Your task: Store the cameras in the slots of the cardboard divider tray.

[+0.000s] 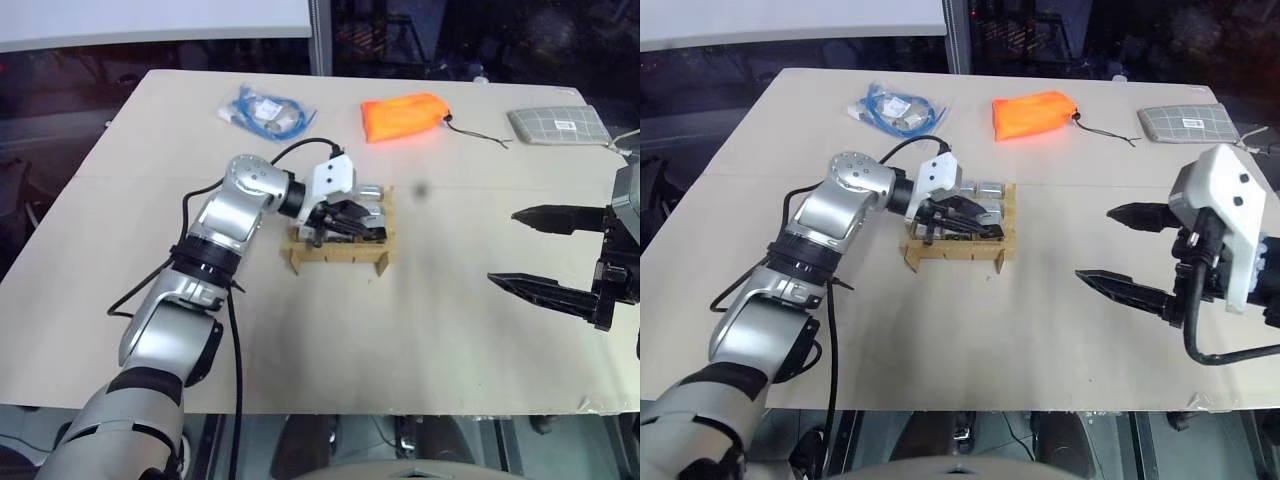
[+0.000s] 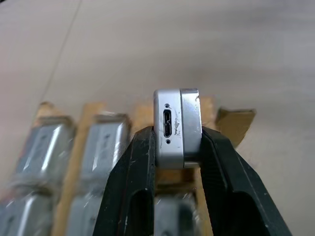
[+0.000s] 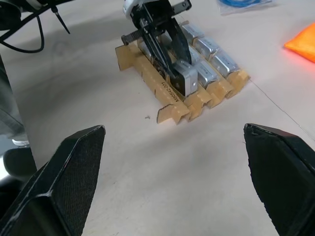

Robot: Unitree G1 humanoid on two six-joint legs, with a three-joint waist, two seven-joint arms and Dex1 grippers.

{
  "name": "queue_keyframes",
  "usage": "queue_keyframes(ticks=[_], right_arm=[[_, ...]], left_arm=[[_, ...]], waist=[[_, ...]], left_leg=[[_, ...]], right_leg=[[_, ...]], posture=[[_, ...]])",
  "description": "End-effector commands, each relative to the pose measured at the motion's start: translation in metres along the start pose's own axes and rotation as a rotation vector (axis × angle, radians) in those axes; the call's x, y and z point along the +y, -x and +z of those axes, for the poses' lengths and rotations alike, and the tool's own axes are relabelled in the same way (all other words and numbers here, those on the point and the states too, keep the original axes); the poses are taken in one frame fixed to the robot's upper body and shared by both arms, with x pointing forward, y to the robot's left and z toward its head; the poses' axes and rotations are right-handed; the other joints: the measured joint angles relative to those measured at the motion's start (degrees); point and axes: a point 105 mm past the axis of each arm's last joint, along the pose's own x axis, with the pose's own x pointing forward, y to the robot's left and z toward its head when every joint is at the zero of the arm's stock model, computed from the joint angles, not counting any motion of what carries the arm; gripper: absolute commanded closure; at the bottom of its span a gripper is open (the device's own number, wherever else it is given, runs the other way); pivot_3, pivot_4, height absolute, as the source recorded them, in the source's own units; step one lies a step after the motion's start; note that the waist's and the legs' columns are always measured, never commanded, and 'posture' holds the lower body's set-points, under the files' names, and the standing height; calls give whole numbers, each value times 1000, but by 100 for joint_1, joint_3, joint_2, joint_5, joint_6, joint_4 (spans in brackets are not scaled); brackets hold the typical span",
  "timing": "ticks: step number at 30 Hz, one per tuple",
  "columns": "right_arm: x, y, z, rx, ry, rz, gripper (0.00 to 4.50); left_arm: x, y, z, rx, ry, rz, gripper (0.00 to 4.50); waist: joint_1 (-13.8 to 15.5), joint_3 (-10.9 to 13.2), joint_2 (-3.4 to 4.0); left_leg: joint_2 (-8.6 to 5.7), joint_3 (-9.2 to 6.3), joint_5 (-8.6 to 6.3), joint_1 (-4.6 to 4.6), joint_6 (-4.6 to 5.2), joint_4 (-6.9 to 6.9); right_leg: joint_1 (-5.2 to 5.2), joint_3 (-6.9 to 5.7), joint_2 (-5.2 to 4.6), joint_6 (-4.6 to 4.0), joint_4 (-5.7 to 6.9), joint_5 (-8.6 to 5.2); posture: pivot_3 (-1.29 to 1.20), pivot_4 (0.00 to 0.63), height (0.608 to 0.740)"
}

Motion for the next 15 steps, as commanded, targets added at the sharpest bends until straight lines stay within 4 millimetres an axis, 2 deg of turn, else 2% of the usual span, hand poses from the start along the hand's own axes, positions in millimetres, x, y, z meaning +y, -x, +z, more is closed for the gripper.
queue_keyframes(ticks=[1,6,15], right_arm=[[2,4,9,-33,46,-22,18],[3,2,11,-35,49,-23,18],[3,0,12,-34,50,-16,18]], left_arm=[[2,6,4,28,-51,-7,3574],[1,11,-7,96,-71,-23,3574],[11,7,-6,87,-82,49,3574]], waist=[[0,0,0],[0,-1,-1],[-7,-1,-1]], left_leg=[[0,0,0,0,0,0],[0,0,0,1,0,1],[3,0,0,2,1,2]], right_leg=[[0,0,0,0,0,0],[1,0,0,0,0,0],[0,1,3,0,3,0]], posture=[[0,150,740],[0,150,740],[0,150,740]])
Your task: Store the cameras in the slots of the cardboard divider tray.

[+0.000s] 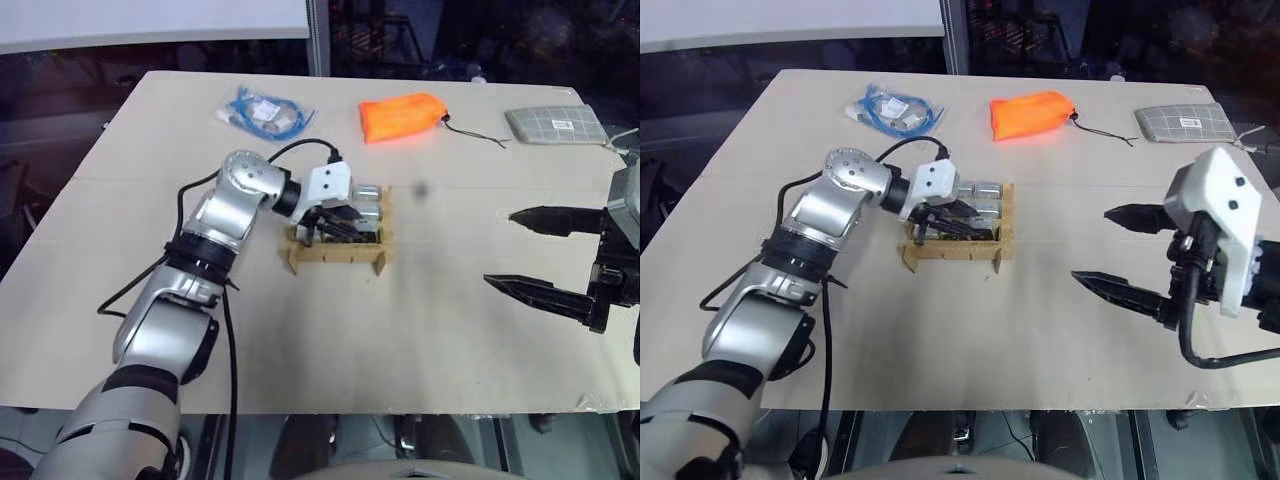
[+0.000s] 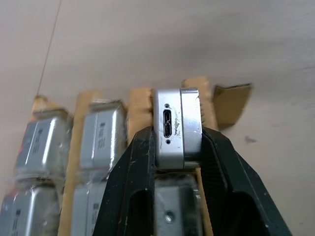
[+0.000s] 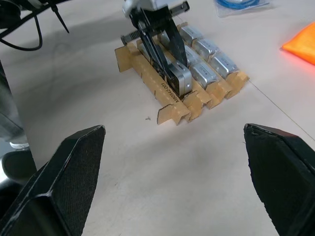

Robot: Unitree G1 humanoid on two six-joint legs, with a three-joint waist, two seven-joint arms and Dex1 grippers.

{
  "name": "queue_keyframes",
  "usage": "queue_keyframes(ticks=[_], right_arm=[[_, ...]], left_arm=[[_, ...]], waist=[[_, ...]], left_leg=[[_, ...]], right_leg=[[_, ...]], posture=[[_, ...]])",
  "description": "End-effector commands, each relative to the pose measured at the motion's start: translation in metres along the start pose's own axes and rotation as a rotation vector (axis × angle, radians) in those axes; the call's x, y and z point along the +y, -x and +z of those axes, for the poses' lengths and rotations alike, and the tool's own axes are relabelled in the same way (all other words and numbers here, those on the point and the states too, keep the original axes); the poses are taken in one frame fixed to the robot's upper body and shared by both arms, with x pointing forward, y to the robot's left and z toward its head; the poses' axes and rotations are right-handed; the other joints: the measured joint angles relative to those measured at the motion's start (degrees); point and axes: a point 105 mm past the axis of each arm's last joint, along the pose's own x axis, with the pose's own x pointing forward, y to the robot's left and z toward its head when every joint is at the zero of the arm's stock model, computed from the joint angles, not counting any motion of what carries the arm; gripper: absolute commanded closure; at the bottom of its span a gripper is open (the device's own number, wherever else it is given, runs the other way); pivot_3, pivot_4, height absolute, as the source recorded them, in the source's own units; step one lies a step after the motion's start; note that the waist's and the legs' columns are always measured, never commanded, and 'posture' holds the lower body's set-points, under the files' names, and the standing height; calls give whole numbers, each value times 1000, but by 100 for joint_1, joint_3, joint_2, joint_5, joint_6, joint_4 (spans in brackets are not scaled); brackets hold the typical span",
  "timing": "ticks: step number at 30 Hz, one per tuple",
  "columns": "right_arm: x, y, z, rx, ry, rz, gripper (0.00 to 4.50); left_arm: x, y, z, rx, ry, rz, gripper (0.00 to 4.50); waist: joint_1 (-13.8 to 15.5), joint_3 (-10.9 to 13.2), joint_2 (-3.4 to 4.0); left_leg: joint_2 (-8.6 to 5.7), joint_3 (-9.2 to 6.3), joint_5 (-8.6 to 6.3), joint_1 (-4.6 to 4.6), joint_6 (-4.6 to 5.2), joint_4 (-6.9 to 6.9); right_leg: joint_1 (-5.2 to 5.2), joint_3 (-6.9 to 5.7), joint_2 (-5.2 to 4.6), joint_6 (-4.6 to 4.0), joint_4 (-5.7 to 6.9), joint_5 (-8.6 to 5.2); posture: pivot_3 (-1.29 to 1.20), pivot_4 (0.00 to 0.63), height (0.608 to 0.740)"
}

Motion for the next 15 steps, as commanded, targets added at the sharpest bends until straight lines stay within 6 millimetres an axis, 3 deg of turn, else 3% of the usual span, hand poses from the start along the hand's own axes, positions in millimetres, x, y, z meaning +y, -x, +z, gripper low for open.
queue_keyframes(ticks=[1,5,12,15], right_arm=[[0,2,9,-20,38,-9,18],[-1,2,10,-16,40,-10,18],[-2,2,10,-12,38,-8,0],[-3,1,7,-8,29,-12,0]], left_arm=[[5,5,3,1,-16,32,3574],[1,6,3,8,-6,9,3574],[11,14,14,-54,31,61,686],[21,34,27,-151,80,130,686]], waist=[[0,0,0],[0,0,0],[8,0,0],[4,0,0]], left_leg=[[0,0,0,0,0,0],[1,0,0,0,0,2],[1,0,0,-1,0,3],[1,-1,0,-3,0,4]], right_leg=[[0,0,0,0,0,0],[0,0,0,0,1,0],[0,0,-1,0,0,0],[0,0,-2,1,0,0]], posture=[[0,150,740],[0,150,740],[0,150,740],[0,150,740]])
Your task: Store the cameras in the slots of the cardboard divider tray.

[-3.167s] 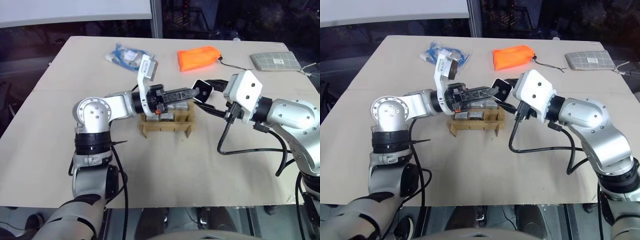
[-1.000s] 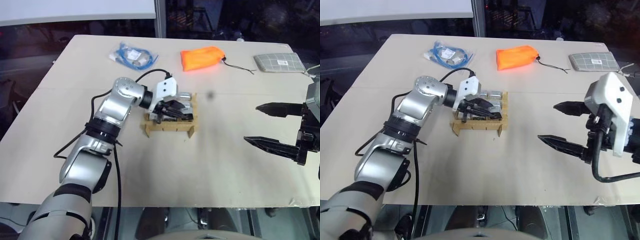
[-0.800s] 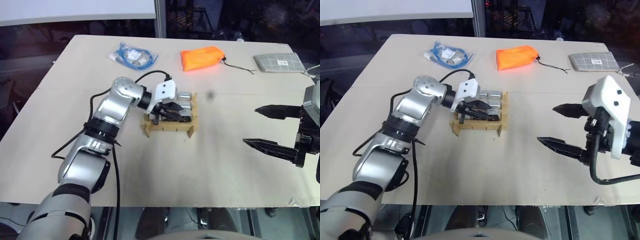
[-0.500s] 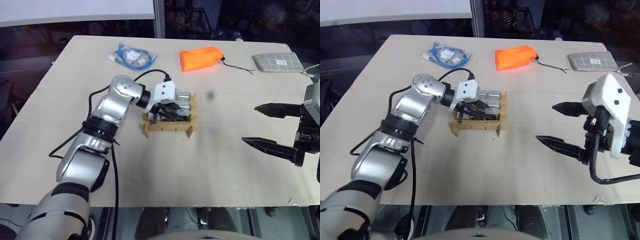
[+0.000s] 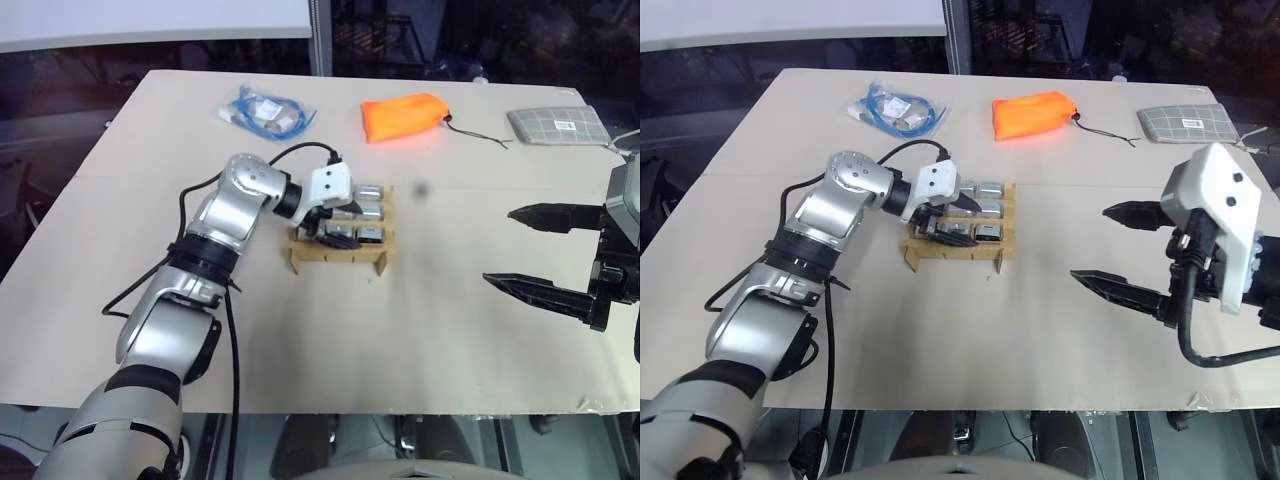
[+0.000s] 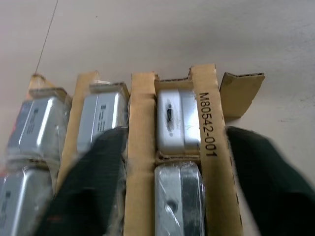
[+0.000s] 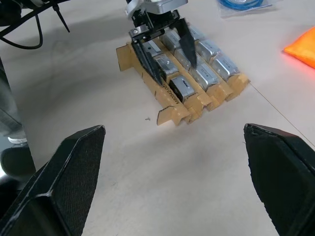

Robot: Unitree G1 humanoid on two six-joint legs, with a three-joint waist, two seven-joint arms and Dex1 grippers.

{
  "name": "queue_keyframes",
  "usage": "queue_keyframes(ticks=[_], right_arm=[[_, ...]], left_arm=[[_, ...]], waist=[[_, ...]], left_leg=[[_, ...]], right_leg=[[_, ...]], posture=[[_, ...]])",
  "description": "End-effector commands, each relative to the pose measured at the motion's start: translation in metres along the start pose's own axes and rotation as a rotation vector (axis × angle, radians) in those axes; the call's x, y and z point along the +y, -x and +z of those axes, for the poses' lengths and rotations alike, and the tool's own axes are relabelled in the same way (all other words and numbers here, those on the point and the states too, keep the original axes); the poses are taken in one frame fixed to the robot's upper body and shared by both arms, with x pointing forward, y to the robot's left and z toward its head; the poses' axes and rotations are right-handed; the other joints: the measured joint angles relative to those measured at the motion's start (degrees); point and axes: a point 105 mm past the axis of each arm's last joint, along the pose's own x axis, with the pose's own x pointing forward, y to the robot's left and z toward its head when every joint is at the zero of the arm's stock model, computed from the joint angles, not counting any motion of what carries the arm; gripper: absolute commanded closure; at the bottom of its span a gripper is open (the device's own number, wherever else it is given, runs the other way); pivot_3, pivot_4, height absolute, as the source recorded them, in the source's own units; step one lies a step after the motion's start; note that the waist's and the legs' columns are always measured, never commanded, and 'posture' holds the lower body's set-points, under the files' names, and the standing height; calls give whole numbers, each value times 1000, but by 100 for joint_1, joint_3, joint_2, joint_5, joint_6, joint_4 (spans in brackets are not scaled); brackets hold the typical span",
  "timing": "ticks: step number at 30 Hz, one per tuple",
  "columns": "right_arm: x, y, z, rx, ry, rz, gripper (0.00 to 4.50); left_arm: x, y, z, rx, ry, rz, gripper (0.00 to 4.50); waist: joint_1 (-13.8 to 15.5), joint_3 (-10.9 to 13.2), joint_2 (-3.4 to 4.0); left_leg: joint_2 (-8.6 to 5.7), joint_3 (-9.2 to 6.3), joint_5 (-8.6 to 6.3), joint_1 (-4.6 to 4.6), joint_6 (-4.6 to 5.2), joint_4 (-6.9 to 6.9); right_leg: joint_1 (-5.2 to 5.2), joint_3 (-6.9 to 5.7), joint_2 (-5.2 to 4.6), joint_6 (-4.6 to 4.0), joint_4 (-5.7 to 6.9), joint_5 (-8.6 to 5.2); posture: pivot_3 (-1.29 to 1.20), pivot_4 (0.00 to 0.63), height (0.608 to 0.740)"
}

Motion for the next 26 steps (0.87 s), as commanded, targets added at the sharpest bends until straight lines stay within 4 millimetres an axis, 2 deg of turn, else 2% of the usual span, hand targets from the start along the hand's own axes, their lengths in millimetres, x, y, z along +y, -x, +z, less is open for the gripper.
queue_keyframes(ticks=[1,3,4,5,7,8,13,15,17,18,20,23,26], right_arm=[[-4,2,2,-13,11,-25,0],[-10,2,-1,-27,9,-58,0],[-15,3,-3,-50,5,-84,0],[-20,4,-7,-65,5,-107,0],[-28,6,-21,-83,-18,-147,0],[-31,6,-29,-89,-34,-161,0],[-33,12,-80,-123,-99,-170,0],[-32,13,-110,-73,-128,-179,0],[-27,12,-127,-71,-147,-169,0],[-21,10,-138,-68,-154,-149,0],[-12,9,-154,-67,-179,-143,0],[-7,11,-175,-52,-199,-168,0],[-7,13,-189,-50,-192,-195,0]], left_arm=[[20,37,38,-189,18,124,686],[20,57,43,-274,47,160,686],[18,68,35,-272,60,179,686],[13,77,20,-210,3,212,686],[-2,91,-12,-115,26,237,686],[-8,96,-20,-112,44,252,686],[-58,135,-44,-285,333,311,686],[-81,145,-68,-266,424,401,686],[-107,145,-89,-216,460,436,686],[-126,139,-107,-157,467,456,686],[-157,131,-124,-93,475,454,686],[-176,125,-133,-80,495,473,686],[-185,116,-135,-64,451,484,686]], waist=[[-2,1,-1],[-3,1,-1],[-16,1,-5],[-30,0,-5],[-97,-9,6],[-102,-10,9],[-72,-6,-7],[-57,-7,-7],[-59,-9,-6],[-61,-10,-4],[-58,-15,4],[11,-16,-2],[18,-34,21]], left_leg=[[0,0,0,1,0,0],[3,-2,0,0,-1,0],[3,-1,1,0,-1,0],[4,-2,1,0,-1,0],[3,7,3,11,-6,-9],[2,10,10,16,-18,-13],[10,-1,13,1,-24,-6],[6,1,13,1,-23,-2],[5,6,11,24,-22,-3],[6,7,0,31,-3,-5],[6,13,-2,51,-1,-15],[11,14,-4,89,-1,-28],[11,11,-15,104,-31,-22]], right_leg=[[0,0,0,0,0,0],[-1,-1,1,0,1,0],[-1,-1,1,0,1,0],[-1,-1,3,0,0,0],[0,11,5,0,-2,0],[2,17,4,0,0,0],[-1,0,1,1,-2,-1],[-1,-1,-9,2,-1,-1],[18,3,-12,2,-5,-2],[24,3,-13,1,-5,-2],[33,8,-14,-1,-7,-3],[60,5,-18,-26,-8,-17],[67,2,-38,-27,-6,-16]], posture=[[0,150,740],[0,150,740],[0,150,740],[0,150,740],[0,150,740],[0,150,740],[0,150,740],[0,150,740],[0,150,740],[0,150,740],[0,150,740],[0,150,740],[0,150,740]])
